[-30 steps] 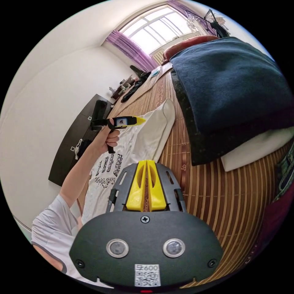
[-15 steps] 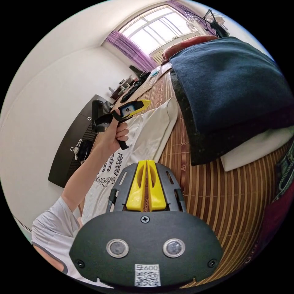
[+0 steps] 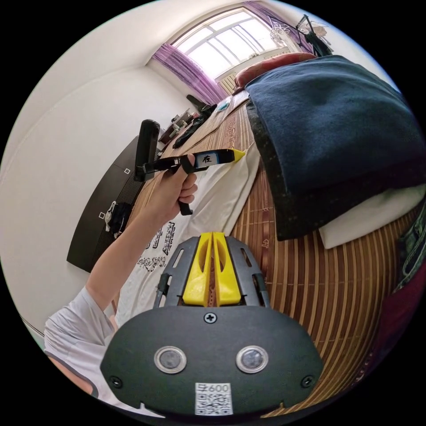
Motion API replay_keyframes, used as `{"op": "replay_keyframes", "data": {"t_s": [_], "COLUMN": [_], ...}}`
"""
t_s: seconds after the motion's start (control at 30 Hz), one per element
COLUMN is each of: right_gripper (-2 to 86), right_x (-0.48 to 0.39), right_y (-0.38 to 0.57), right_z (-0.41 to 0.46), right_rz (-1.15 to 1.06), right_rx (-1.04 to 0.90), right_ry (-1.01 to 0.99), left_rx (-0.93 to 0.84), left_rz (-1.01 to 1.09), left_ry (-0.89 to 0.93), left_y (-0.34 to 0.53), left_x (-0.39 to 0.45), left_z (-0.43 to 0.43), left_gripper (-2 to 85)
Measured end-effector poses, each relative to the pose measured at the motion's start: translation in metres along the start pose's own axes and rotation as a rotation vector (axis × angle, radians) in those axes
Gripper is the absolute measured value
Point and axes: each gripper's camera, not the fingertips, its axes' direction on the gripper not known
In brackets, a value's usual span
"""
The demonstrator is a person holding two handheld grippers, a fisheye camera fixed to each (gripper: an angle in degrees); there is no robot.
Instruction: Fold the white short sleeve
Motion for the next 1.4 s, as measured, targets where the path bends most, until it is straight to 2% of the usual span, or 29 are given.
{"op": "replay_keyframes", "data": {"t_s": [0.13,0.2,0.23,0.3,0.4,0.47,0.53,0.6,0.7,0.8,1.0,1.2,1.3,1.37,1.4], "right_gripper": [-0.9,-0.9,-0.8,-0.8,-0.8,-0.8,-0.8,-0.8,-0.8,-0.8,-0.8,-0.8,-0.8,-0.8,-0.8], "right_x": [-0.001,-0.003,-0.003,-0.004,-0.005,-0.005,-0.005,-0.008,-0.017,-0.027,-0.038,-0.06,-0.086,-0.1,-0.105], "right_y": [0.006,0.01,0.012,0.017,0.031,0.039,0.039,0.037,0.038,0.042,0.054,0.054,0.057,0.061,0.064], "right_z": [-0.004,-0.009,-0.014,-0.025,-0.05,-0.06,-0.054,-0.044,-0.034,-0.035,-0.047,-0.03,-0.014,-0.021,-0.025], "right_rz": [0.0,-0.001,-0.001,0.016,0.009,-0.001,-0.019,-0.033,-0.07,-0.112,-0.126,-0.198,-0.278,-0.297,-0.331], "right_rx": [0.005,0.01,0.018,0.065,0.189,0.25,0.206,0.137,0.076,0.081,0.16,0.077,0.025,0.049,0.069], "right_ry": [0.004,0.024,0.045,0.104,0.126,0.048,-0.011,-0.027,-0.021,-0.017,0.028,-0.152,0.03,0.153,0.145], "left_rx": [0.023,0.13,0.209,0.261,0.213,0.202,0.133,0.154,0.219,0.127,0.122,0.168,0.247,0.183,0.089], "left_rz": [-0.009,-0.069,-0.105,-0.115,-0.159,-0.199,-0.262,-0.277,-0.306,-0.228,-0.144,-0.177,-0.185,-0.11,-0.059], "left_ry": [0.014,-0.007,0.011,0.084,0.173,0.207,0.278,0.362,0.256,0.185,0.234,0.295,0.345,0.296,0.166], "left_y": [0.009,0.025,0.036,0.048,0.069,0.09,0.122,0.159,0.215,0.225,0.226,0.229,0.239,0.229,0.216], "left_x": [-0.008,-0.013,-0.017,-0.023,-0.039,-0.05,-0.056,-0.047,-0.023,-0.001,0.02,0.002,-0.001,0.015,0.031], "left_z": [-0.003,-0.023,-0.038,-0.055,-0.071,-0.078,-0.077,-0.079,-0.086,-0.061,-0.031,-0.02,-0.038,-0.059,-0.073], "left_gripper": [0.7,0.5,0.4,0.4,0.3,0.3,0.2,0.2,0.2,0.2,0.2,0.1,0.1,0.1,0.1]}}
